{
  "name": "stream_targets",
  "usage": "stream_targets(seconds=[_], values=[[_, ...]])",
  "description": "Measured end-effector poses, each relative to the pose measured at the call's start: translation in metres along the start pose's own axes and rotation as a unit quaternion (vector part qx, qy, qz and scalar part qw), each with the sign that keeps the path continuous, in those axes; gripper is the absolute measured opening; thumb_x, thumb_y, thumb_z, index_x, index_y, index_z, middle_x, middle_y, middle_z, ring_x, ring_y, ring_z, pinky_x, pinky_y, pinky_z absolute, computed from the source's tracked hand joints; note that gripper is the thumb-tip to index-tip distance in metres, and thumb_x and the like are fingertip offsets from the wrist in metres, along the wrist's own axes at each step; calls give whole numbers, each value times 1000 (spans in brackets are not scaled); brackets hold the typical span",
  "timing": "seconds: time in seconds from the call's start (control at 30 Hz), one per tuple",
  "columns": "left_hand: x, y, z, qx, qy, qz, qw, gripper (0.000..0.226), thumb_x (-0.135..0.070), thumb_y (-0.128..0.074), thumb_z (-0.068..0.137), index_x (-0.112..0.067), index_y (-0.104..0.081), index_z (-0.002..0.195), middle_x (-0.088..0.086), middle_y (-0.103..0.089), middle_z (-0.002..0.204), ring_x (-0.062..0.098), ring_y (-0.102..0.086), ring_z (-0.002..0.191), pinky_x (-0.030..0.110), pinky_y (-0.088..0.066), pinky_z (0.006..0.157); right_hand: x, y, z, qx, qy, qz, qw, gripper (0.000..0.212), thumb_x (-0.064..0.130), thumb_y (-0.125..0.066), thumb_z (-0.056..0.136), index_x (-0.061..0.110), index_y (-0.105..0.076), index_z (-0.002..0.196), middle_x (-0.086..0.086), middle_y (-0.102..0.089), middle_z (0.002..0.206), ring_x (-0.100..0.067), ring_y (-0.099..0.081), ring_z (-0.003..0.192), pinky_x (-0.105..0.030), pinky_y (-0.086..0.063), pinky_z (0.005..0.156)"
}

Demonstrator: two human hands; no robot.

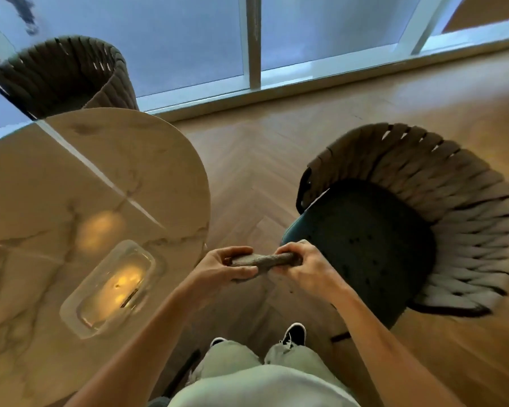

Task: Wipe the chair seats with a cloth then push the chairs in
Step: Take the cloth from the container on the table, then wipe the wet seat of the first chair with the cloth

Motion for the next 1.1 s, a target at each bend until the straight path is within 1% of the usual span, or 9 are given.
stream_targets(seconds=[0.1, 0.27, 0.4, 0.53, 0.63, 0.73, 0.87, 1.03, 1.1], values=[[7, -29, 16, 32, -14, 108, 994, 45, -34, -83, 69, -18, -70, 109, 6, -69, 105, 20, -65, 97, 24, -54, 78, -28, 20, -15, -37, -36, 20, 998, 14, 23, -72, 83, 28, -66, 95, 16, -51, 108, -4, -55, 100, -8, -45, 79], [26, -75, 46, 68, -31, 232, 970, 32, -30, -73, 80, -11, -70, 106, -1, -63, 106, 12, -62, 93, 19, -52, 72, -71, 38, -40, -76, -99, 186, 975, 8, 11, -68, 86, 12, -66, 94, -8, -67, 84, -14, -67, 79, -21, -54, 68], [51, -100, 75, 117, 0, 195, 974, 18, -12, -71, 84, -11, -69, 101, 5, -71, 87, 17, -67, 82, 29, -55, 74, -106, 32, -44, -199, -142, 442, 863, 19, -3, -70, 78, 1, -66, 97, -15, -69, 87, -26, -67, 83, -35, -56, 74], [94, -117, 113, 145, 66, 135, 978, 19, -7, -70, 82, -13, -67, 100, 10, -69, 87, 26, -68, 82, 37, -56, 72, -137, 15, -37, -254, -181, 581, 752, 13, -3, -64, 81, 2, -67, 91, -13, -71, 84, -23, -70, 76, -31, -56, 65], [134, -126, 143, 156, 118, 183, 963, 17, -1, -65, 86, -13, -66, 99, 6, -69, 84, 16, -69, 78, 27, -53, 67, -175, -3, -27, -352, -237, 520, 741, 13, -5, -65, 83, 7, -70, 84, -10, -73, 82, -25, -70, 78, -30, -57, 68], [169, -124, 175, 186, 123, 308, 925, 19, -6, -69, 85, -23, -68, 95, -9, -68, 75, 1, -65, 70, 19, -49, 64, -227, -17, -25, -447, -275, 375, 765, 16, -1, -68, 84, 14, -69, 87, 0, -71, 85, -18, -68, 84, -12, -51, 67], [189, -105, 228, 118, 121, 364, 916, 29, 4, -61, 82, -24, -69, 86, 1, -70, 70, 13, -63, 61, 34, -53, 62, -290, -16, -38, -526, -305, 201, 768, 16, 6, -71, 84, 9, -67, 99, 1, -68, 89, -12, -64, 83, -4, -46, 67], [177, -70, 295, -41, 35, 379, 924, 20, -9, -62, 90, -27, -69, 91, 0, -72, 85, 12, -62, 64, 31, -55, 62, -348, 3, -49, -592, -316, -14, 741, 28, -4, -72, 78, 4, -66, 103, -11, -64, 102, -28, -61, 93, -31, -48, 79], [173, -60, 313, -102, -6, 371, 923, 15, -19, -61, 93, -24, -66, 106, 0, -69, 98, 14, -63, 76, 28, -56, 64, -372, 11, -50, -610, -311, -93, 723, 34, -11, -72, 73, 0, -66, 105, -17, -60, 107, -34, -57, 98, -37, -48, 82]])
Point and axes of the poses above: each hand's wrist, its own z-axis towards the middle knuckle, its own y-axis out of the back of the hand, x = y × z, the point moved 1 cm from there along z, towards the middle knuckle
